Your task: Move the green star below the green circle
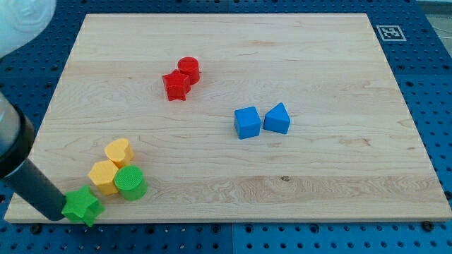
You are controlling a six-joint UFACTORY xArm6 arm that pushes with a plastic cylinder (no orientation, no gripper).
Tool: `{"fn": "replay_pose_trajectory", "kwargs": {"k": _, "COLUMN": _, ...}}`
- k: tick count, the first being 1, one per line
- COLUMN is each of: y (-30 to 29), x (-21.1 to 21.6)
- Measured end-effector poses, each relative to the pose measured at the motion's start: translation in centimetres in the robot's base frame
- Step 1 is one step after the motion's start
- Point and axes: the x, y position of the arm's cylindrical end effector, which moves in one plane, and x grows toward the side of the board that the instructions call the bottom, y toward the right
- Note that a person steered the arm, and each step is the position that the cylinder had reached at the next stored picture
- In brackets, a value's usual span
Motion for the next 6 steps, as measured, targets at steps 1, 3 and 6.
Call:
{"fn": "replay_pose_trajectory", "kwargs": {"k": 1, "y": 0.2, "x": 0.0}}
{"fn": "replay_pose_trajectory", "kwargs": {"k": 3, "y": 2.0, "x": 0.0}}
{"fn": "replay_pose_trajectory", "kwargs": {"k": 6, "y": 4.0, "x": 0.0}}
